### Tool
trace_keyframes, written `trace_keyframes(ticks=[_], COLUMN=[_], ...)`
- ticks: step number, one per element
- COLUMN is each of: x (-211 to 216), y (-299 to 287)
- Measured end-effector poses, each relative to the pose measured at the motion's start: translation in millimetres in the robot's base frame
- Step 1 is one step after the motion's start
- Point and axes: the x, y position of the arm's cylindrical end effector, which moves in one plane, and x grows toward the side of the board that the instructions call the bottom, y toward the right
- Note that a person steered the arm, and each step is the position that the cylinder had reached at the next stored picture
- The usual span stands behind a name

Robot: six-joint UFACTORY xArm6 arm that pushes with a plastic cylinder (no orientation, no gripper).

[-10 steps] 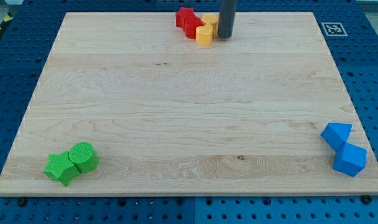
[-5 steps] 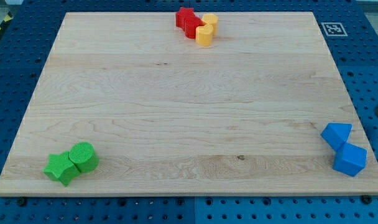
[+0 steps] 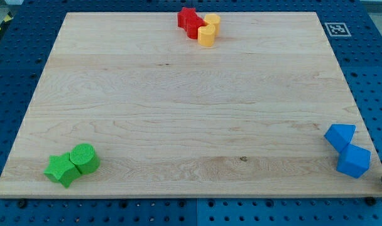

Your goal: Separate the blue cube and blue triangle

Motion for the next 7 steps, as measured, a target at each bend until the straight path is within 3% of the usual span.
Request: trace_keyframes(ticks=[2,4,7], x=[-5.4,-40.0,-47.8], y=[-25.6,-31.0,-110.2])
